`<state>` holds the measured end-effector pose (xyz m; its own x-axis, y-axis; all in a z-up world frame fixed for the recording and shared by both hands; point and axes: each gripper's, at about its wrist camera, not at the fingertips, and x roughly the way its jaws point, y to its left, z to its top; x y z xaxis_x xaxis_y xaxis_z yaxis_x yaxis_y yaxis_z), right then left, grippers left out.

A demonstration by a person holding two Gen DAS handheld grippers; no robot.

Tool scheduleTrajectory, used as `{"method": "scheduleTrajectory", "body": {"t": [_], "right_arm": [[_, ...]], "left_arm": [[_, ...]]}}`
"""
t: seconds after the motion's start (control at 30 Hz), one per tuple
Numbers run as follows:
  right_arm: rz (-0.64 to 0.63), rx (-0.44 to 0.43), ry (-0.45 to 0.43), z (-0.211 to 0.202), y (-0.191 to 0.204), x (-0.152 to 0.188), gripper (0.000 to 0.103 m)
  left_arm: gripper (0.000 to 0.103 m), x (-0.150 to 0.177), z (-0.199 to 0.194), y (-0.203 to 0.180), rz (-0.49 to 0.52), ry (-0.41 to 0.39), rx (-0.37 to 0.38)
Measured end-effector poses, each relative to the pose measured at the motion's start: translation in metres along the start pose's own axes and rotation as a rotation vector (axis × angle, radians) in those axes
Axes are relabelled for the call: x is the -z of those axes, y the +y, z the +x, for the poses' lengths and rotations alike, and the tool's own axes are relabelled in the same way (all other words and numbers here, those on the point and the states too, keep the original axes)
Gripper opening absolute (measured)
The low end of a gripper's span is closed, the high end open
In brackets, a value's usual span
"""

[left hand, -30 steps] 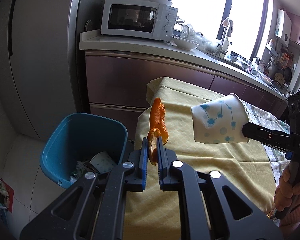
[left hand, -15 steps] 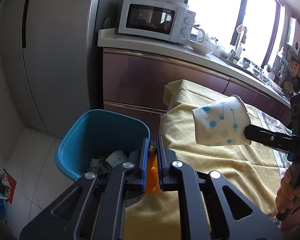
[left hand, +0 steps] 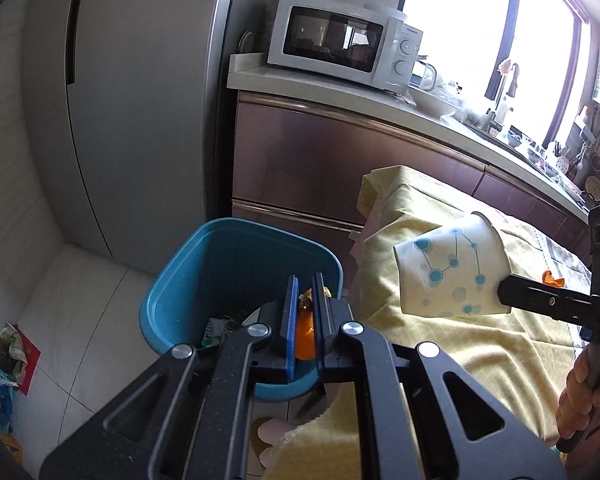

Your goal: Collect trash

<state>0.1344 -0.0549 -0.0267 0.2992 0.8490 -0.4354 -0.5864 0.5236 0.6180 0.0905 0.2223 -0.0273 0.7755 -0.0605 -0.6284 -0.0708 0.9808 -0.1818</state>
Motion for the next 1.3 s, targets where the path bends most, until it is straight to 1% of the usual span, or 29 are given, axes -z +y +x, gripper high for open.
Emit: {"method": "scheduleTrajectory", "body": {"t": [0.27,0.53,1.1,1.3], "right_arm": [[-0.020,-0.012,0.035,0.015,0.010,0.001,0.002],[-0.043,-0.012,0.063,0.031,0.019,-0.006,0.002],[-0.052,0.004,0.123,0.062,0.025,-0.010,0.002],[-0.033,0.010,0.169,0.079,0.025,-0.010,0.003]], "left_arm": [[0.007,-0.004,0.003,0.017,-0.022,-0.003,-0.028],[0.007,-0.004,0.008,0.022,-0.025,-0.001,-0.042],[0.007,-0.005,0.022,0.033,-0.039,0.016,-0.078],[0.007,-0.005,0.033,0.039,-0.049,0.032,-0.090]]}}
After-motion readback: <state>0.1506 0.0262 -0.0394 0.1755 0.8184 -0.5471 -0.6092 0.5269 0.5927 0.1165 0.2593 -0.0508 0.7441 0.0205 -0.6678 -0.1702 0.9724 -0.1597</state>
